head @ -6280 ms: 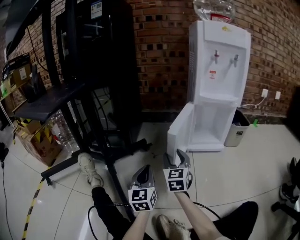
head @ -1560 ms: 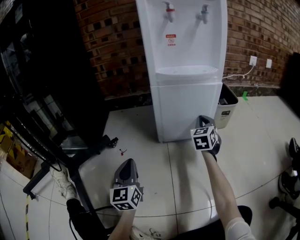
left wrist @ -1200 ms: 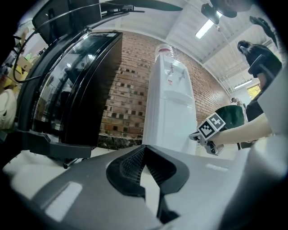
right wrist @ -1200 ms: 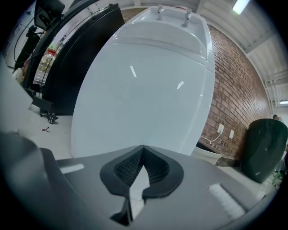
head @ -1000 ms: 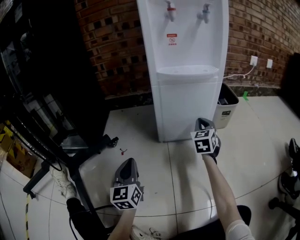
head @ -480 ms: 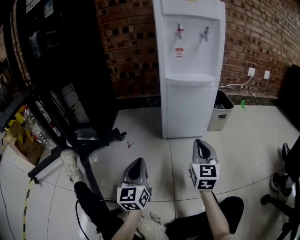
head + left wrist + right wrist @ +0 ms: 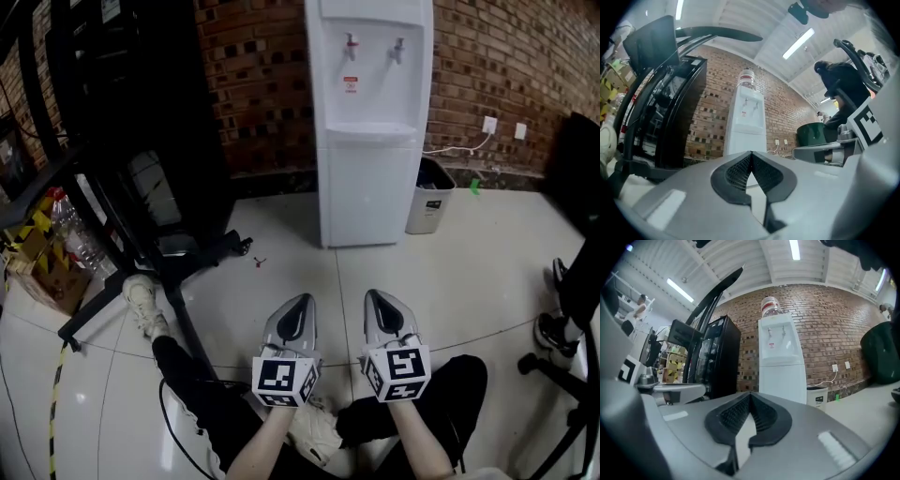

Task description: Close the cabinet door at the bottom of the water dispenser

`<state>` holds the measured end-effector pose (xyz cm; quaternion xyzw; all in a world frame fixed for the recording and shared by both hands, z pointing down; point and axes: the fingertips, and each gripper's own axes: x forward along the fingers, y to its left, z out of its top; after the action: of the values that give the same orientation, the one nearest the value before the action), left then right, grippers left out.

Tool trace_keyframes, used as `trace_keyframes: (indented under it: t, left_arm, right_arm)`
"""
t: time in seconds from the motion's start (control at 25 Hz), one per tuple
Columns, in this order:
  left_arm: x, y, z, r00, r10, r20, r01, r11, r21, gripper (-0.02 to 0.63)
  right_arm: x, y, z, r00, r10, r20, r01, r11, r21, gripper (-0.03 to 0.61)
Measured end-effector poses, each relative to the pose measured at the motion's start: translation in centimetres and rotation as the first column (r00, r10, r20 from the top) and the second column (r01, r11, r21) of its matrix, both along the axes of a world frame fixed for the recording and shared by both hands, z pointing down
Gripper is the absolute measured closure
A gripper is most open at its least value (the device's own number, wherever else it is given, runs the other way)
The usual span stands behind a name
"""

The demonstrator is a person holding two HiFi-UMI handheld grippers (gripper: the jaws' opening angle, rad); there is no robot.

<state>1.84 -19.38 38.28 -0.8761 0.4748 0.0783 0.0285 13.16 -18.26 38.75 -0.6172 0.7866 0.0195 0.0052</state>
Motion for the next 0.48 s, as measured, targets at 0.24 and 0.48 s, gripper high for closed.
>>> trace_keyframes:
  t: [0.24,0.48]
  left_arm:
    - [0.5,-0.1,0.9,1.0,0.004,-0.026,-0.005,0.999,-0.037,0.603]
    - [1.3,-0.3,1.3,1.0,0.023,-0.016,-0.023,0.999,-0.029,0.603]
  right_arm:
    - [-0.6,0.2,1.5,1.0,-0.004,-0.029,0.003,0.999,-0.037,0.578]
    - [-0.4,-0.3,3.4,0.999,0.011,-0.042,-0.015,0.996,-0.089,0.578]
